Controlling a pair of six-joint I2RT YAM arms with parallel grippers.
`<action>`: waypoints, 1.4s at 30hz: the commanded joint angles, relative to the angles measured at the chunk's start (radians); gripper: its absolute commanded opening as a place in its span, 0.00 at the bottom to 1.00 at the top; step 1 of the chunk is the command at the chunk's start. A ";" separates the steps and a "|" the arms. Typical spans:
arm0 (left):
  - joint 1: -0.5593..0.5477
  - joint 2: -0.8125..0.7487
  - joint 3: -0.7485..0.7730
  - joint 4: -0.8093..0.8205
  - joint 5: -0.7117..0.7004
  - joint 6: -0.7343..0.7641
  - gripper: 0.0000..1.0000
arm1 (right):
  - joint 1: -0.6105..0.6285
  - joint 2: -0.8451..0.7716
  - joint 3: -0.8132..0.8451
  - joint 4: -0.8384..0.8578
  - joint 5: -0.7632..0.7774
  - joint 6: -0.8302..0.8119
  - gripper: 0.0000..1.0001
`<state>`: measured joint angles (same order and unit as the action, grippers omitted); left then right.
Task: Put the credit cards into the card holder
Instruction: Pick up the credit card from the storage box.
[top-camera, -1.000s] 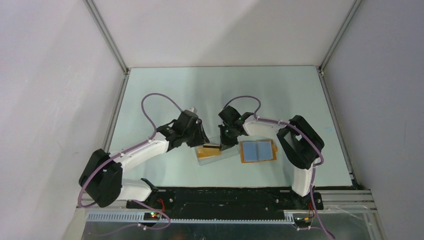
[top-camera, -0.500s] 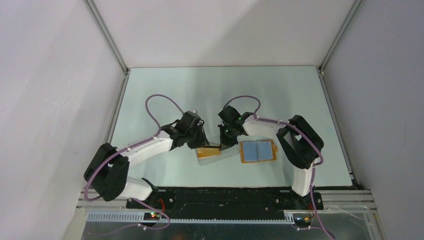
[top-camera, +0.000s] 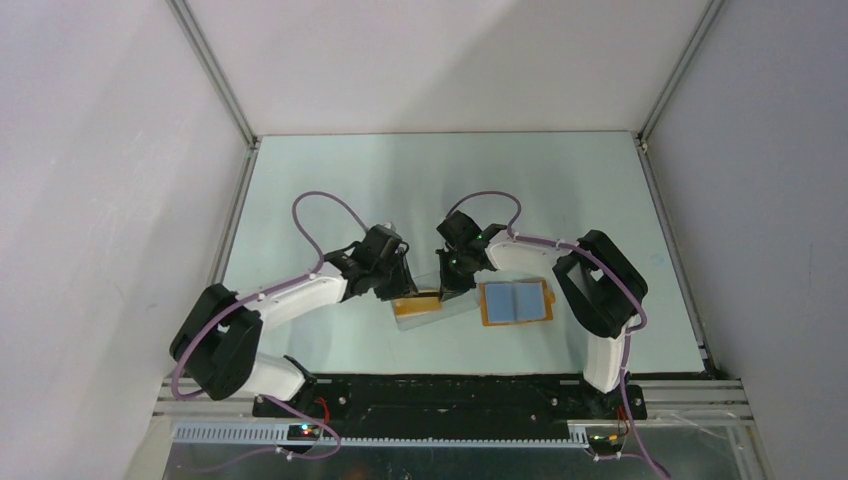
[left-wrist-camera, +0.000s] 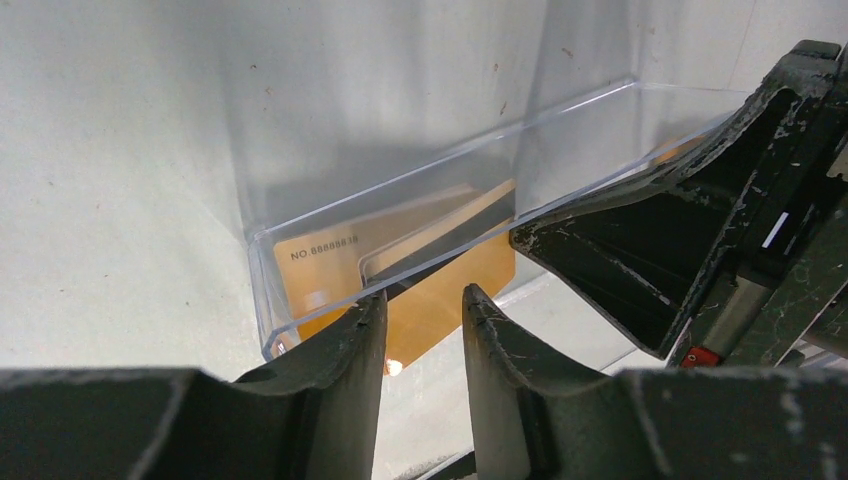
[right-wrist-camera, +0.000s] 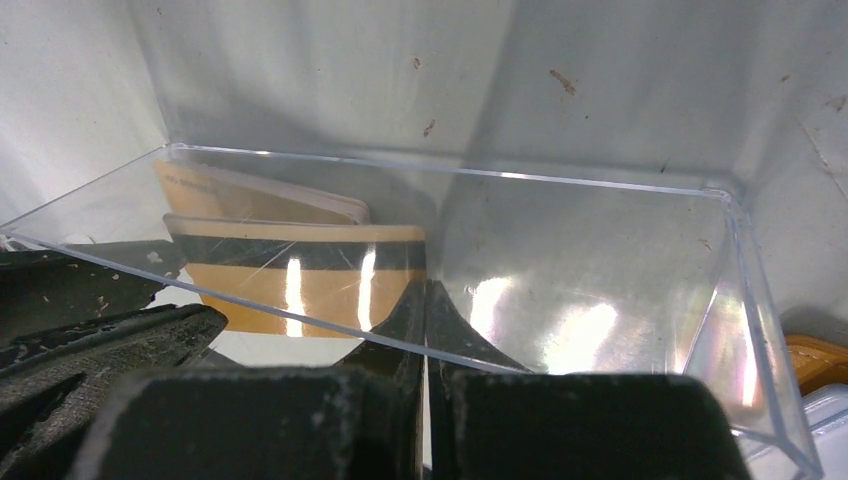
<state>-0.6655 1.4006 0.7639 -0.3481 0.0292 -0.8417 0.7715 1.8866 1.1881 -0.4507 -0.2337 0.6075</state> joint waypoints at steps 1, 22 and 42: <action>-0.002 -0.021 -0.011 0.010 -0.050 -0.019 0.39 | 0.005 0.059 -0.005 -0.009 0.012 -0.014 0.00; 0.000 -0.036 -0.016 0.012 -0.048 -0.022 0.40 | 0.005 0.066 -0.005 -0.005 0.000 -0.015 0.00; 0.000 -0.132 -0.023 0.010 -0.068 -0.032 0.37 | 0.002 0.071 -0.004 -0.005 -0.006 -0.017 0.00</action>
<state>-0.6655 1.3205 0.7456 -0.3508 -0.0074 -0.8642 0.7712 1.9011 1.1934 -0.4267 -0.2626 0.6010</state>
